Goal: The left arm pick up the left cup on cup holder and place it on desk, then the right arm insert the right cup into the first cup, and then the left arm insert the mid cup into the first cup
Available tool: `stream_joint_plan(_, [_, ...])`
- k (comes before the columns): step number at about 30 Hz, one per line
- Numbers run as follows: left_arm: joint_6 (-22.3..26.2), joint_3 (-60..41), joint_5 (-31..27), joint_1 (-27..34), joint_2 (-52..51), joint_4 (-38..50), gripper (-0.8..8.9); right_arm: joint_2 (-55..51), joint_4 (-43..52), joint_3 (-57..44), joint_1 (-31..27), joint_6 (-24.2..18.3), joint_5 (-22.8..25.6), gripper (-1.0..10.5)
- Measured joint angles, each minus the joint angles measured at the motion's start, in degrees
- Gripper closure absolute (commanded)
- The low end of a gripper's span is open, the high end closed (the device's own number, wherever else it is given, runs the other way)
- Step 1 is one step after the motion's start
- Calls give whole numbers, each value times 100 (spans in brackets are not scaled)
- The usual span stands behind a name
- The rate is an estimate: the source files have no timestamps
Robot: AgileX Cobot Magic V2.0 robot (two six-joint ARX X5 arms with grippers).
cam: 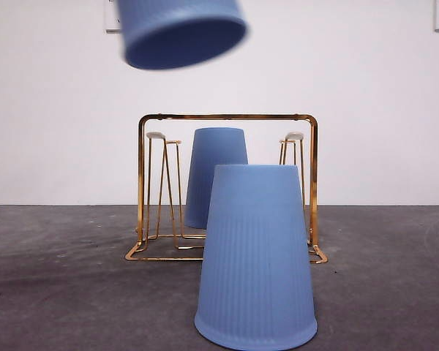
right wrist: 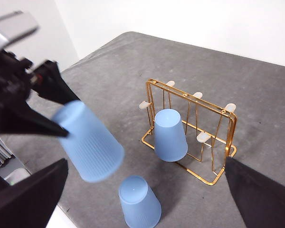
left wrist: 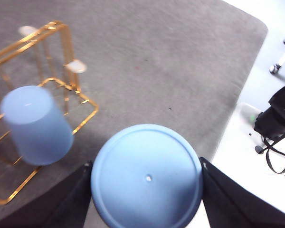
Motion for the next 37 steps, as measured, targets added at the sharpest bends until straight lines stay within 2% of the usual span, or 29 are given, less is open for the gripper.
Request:
stream_joint_plan(5, [-17,0,-85,-389,485,275,571,0,0,0,0,15,0,421])
stream_joint_plan(9, [7,0,-400,-603,850,422,568,0,0,0,0,61,0,421])
stream_joint_plan(37, [243,-2,-509,-634,2468,721,567,0,-210,0,0,162,0,421])
